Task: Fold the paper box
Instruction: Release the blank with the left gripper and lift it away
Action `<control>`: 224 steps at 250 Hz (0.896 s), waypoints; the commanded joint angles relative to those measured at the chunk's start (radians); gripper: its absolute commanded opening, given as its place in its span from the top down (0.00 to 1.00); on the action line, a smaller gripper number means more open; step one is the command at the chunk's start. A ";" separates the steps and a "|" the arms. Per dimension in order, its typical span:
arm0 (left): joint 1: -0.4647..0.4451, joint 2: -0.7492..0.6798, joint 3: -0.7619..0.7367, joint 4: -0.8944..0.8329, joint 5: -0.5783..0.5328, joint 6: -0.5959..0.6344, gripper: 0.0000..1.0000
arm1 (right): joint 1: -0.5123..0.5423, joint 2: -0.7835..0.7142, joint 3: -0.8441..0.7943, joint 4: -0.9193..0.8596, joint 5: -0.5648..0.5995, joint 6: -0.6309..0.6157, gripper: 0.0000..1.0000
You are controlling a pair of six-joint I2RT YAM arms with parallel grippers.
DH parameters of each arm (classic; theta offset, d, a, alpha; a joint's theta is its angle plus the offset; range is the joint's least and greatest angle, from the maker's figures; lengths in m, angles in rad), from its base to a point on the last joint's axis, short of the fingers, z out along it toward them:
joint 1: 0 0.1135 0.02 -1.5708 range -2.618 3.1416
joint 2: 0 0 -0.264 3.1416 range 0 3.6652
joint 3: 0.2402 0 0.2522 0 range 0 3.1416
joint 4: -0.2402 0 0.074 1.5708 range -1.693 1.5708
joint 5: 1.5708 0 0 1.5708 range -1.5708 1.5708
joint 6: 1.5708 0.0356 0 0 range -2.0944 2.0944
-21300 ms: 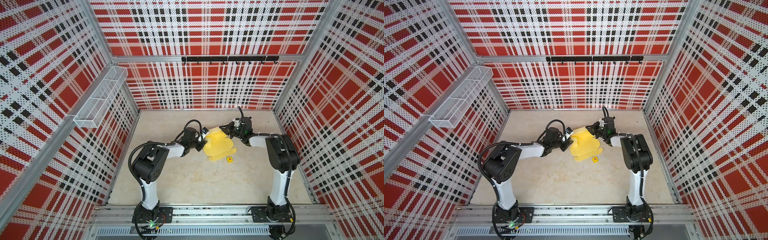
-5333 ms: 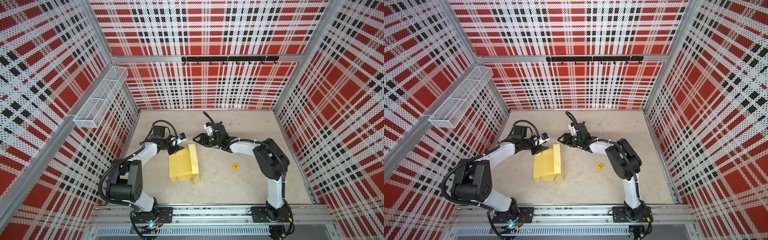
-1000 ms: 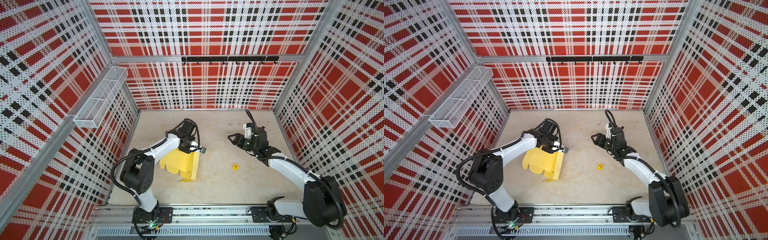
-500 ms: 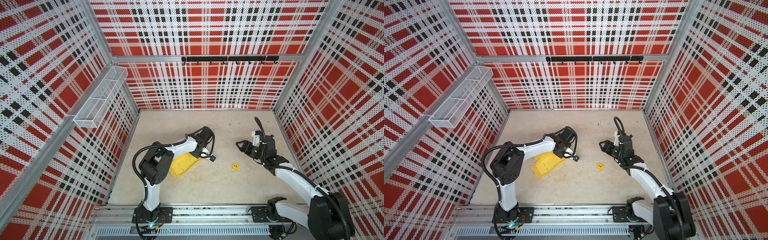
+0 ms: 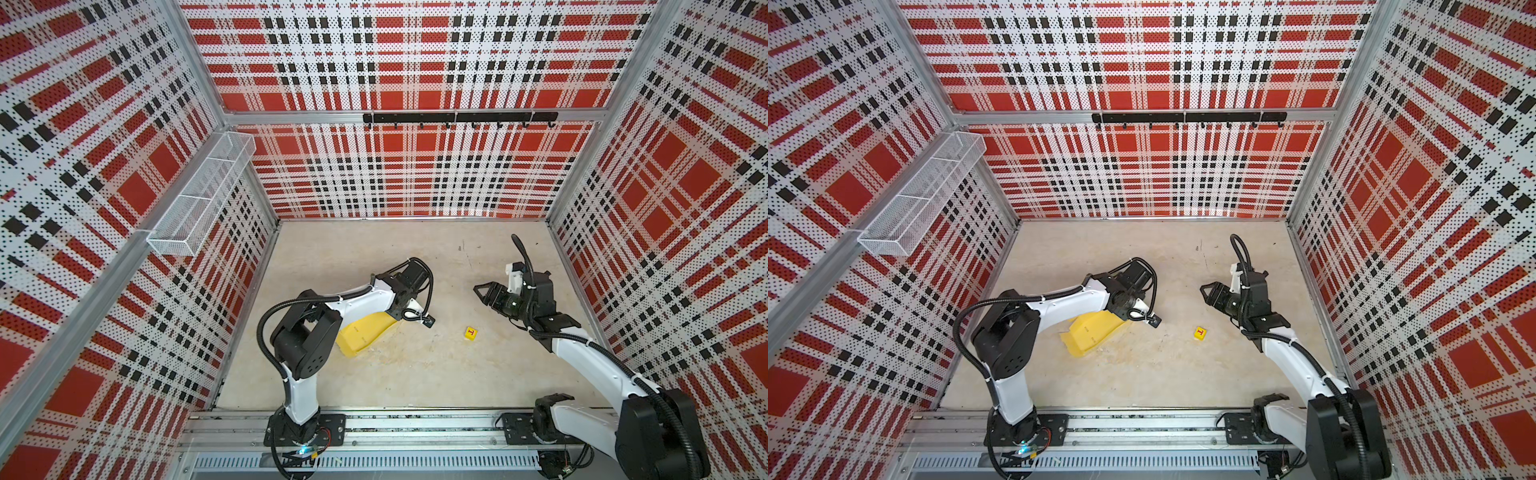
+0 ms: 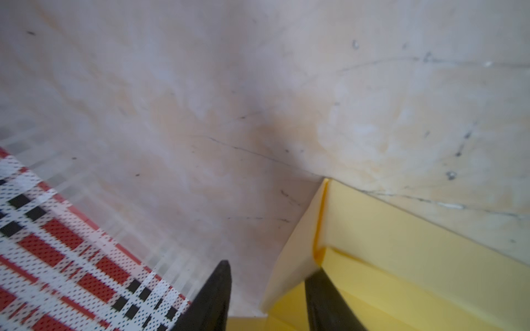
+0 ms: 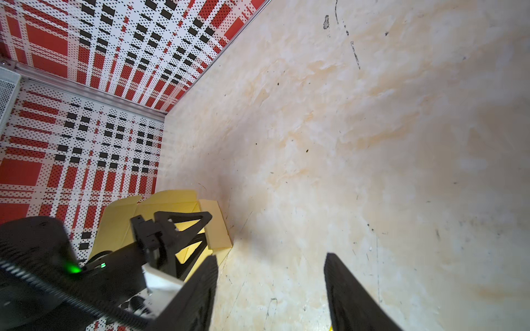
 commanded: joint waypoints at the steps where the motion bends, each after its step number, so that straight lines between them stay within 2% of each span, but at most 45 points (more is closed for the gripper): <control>1: -0.021 -0.087 0.000 0.045 0.018 0.073 0.50 | 0.005 0.014 0.009 0.045 0.003 -0.017 0.38; 25: -0.025 -0.119 0.030 0.047 0.021 -0.014 0.48 | 0.033 0.022 0.022 0.034 0.034 -0.034 0.38; 61: -0.024 -0.153 0.114 0.017 0.012 -0.228 0.43 | 0.099 0.050 0.056 0.018 0.095 -0.066 0.38; 119: 0.019 -0.217 0.236 -0.022 -0.005 -0.599 0.26 | 0.233 0.116 0.128 0.024 0.206 -0.106 0.40; 138: 0.063 -0.232 0.283 -0.057 0.017 -0.714 0.21 | 0.274 0.133 0.144 0.033 0.240 -0.120 0.40; 179: 0.202 -0.277 0.334 -0.105 0.161 -0.940 0.12 | 0.366 0.193 0.202 0.038 0.297 -0.174 0.42; 224: 0.331 -0.337 0.252 -0.100 0.293 -1.083 0.10 | 0.475 0.306 0.295 0.014 0.350 -0.244 0.46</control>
